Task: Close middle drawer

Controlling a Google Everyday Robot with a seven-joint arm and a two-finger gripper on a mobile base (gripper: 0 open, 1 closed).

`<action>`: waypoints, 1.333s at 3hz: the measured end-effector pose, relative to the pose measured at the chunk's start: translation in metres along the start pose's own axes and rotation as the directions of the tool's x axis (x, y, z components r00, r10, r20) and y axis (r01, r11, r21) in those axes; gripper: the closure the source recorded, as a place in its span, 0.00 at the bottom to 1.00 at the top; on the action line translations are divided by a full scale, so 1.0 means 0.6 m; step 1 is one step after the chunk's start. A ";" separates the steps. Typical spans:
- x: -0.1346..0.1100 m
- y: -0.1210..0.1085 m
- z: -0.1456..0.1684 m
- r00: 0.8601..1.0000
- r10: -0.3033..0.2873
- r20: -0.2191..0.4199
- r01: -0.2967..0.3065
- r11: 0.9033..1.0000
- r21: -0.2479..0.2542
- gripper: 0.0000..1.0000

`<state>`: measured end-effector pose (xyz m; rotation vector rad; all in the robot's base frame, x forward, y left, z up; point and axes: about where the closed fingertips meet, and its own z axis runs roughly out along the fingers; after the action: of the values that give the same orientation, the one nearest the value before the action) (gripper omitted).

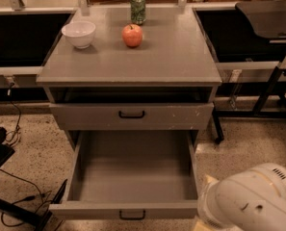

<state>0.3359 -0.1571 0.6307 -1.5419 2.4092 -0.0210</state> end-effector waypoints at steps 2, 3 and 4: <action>0.065 0.048 0.147 0.997 0.083 -0.004 -0.082 0.986 -0.144 0.41; 0.066 0.055 0.156 0.996 0.086 -0.004 -0.085 0.984 -0.159 0.64; 0.066 0.055 0.156 0.996 0.086 -0.004 -0.085 0.984 -0.159 0.88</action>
Offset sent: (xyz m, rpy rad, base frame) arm -0.0248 -0.0061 -0.1403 0.1673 0.2368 -0.0655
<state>0.3136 -0.1655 0.5264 -1.5002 2.5260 0.1961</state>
